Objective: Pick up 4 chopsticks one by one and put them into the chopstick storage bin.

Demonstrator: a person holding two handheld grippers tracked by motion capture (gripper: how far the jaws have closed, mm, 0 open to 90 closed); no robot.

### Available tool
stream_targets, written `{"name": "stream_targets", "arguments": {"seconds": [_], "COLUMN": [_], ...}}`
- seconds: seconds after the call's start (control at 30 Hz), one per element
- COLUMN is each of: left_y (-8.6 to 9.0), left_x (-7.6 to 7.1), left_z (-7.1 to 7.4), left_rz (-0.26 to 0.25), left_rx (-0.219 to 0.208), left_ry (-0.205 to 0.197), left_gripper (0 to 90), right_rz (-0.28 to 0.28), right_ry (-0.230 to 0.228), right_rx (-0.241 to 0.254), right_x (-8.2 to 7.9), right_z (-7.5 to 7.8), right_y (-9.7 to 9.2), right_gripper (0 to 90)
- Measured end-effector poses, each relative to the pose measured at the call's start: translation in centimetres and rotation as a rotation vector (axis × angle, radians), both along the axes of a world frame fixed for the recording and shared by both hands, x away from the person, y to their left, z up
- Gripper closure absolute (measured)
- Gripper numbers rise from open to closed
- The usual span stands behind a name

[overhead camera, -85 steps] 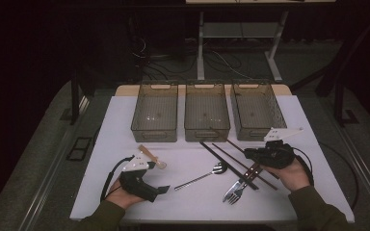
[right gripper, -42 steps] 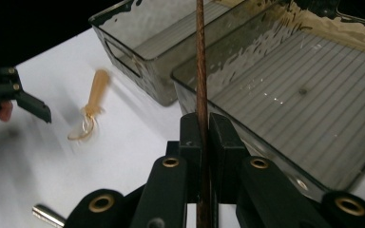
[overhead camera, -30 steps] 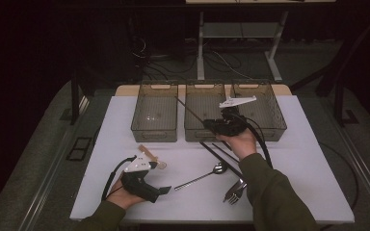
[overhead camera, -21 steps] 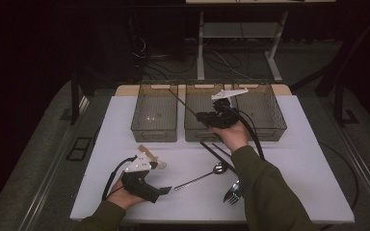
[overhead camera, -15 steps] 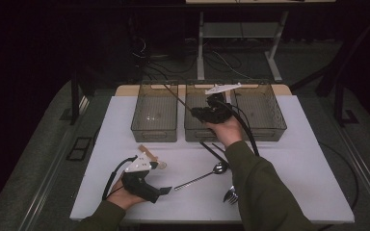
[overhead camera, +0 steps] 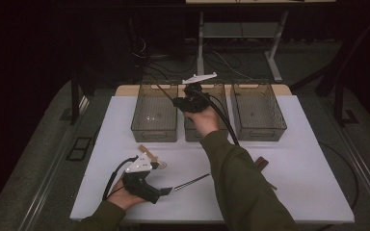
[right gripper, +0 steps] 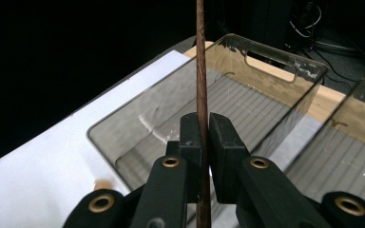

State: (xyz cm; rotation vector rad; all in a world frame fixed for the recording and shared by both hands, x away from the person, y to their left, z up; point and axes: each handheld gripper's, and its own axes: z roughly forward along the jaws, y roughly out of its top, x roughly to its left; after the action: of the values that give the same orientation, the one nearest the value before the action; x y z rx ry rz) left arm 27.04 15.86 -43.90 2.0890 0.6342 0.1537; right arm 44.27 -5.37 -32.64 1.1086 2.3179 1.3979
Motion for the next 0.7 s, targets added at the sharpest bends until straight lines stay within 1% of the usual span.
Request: {"name": "stream_targets", "arguments": {"seconds": [0.3, 0.37, 0.47, 0.7], "left_y": [0.0, 0.0, 0.0, 0.0], "left_x": [0.0, 0.0, 0.0, 0.0], "left_z": [0.0, 0.0, 0.0, 0.1], "left_rz": [-0.003, -0.004, -0.006, -0.016], "left_rx": [-0.008, -0.008, -0.01, -0.011], "left_ry": [-0.003, -0.003, -0.003, -0.003], "left_gripper": [0.0, 0.0, 0.0, 0.0], "right_rz": [-0.015, -0.012, -0.016, -0.017], "right_ry": [0.003, 0.008, 0.018, 0.035], "right_rx": [-0.006, -0.003, -0.015, -0.036], "right_x": [2.2, 2.7, 3.3, 4.3], "right_z": [-0.9, -1.2, -1.9, -3.5], "right_y": [3.2, 3.9, 4.9, 7.1], "right_gripper": [84.1, 84.1, 84.1, 84.1]}}
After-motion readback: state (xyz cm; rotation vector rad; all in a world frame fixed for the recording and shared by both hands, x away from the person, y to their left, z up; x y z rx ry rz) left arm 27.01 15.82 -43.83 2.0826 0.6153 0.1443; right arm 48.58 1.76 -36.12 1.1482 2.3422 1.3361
